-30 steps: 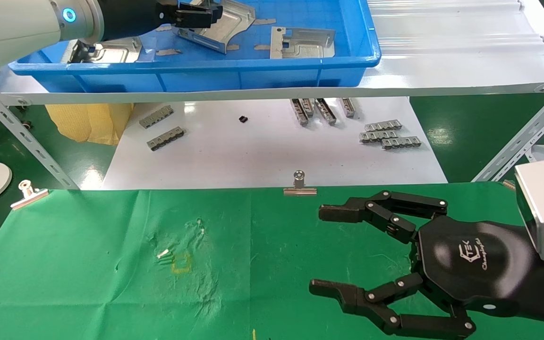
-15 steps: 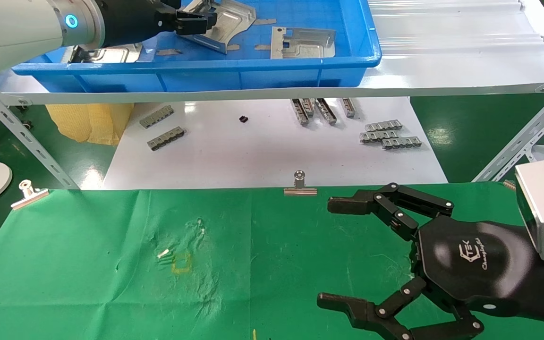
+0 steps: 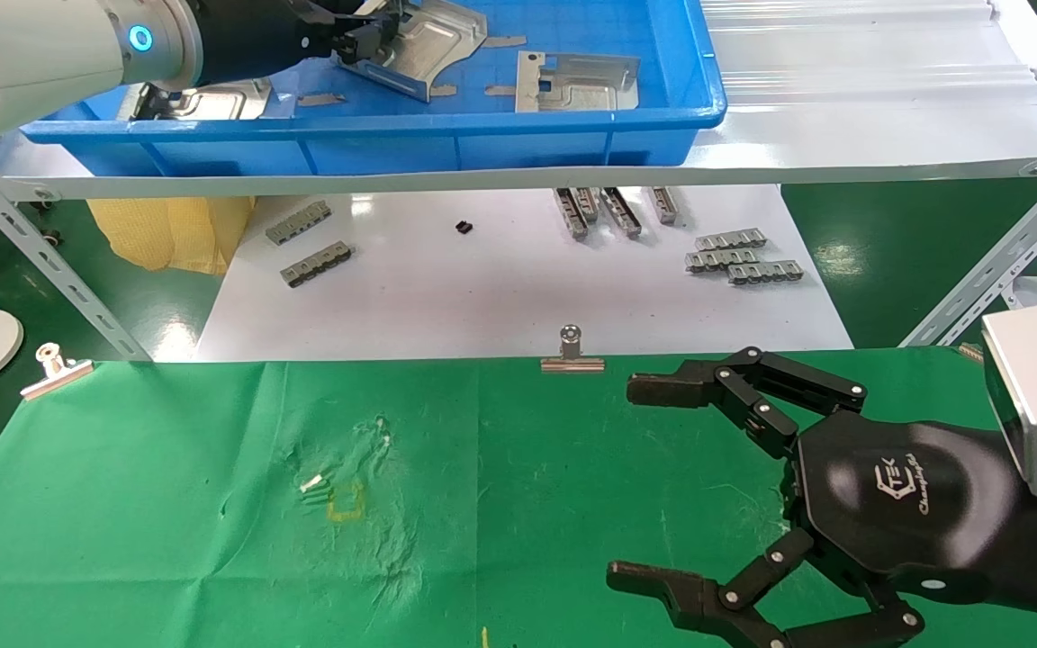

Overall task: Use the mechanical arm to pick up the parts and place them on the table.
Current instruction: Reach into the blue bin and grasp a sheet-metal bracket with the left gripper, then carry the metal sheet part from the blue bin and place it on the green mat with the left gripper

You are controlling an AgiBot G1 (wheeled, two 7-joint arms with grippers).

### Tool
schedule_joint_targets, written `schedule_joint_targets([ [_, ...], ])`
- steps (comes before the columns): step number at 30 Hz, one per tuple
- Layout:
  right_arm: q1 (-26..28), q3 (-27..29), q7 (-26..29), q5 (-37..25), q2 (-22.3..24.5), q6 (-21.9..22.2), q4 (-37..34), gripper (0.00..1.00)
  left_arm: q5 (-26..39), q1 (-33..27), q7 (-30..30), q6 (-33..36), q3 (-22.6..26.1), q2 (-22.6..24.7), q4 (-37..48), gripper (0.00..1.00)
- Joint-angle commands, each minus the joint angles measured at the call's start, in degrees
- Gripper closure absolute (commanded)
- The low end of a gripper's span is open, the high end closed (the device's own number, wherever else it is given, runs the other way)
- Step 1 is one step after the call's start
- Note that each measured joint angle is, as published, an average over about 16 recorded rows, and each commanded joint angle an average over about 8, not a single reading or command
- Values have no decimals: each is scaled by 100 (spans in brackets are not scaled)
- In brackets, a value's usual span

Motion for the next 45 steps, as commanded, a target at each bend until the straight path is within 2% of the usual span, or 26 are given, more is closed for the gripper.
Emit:
schedule_joint_targets([
  [1, 0, 0, 0, 0, 0, 0, 0, 0, -9, 6, -20, -23, -1, -1, -7, 100],
  [11, 0, 0, 0, 0, 0, 0, 0, 0, -211, -54, 153, 246, -118, -94, -135, 100],
  [23, 0, -1, 0, 1, 0, 0, 0, 0, -629, -130, 669, 1307, -388, -544, -239, 100],
  [29, 0, -1, 0, 1, 0, 0, 0, 0, -886, -111, 1039, 2255, -545, -901, -358, 100],
  [39, 0, -1, -1, 1, 0, 1, 0, 0, -1206, 39, 1821, 4621, -668, -1620, -679, 100],
  [45, 0, -2, -1, 1, 1, 1, 0, 0, -1392, 329, 2155, 5079, -567, -2033, -1154, 100],
])
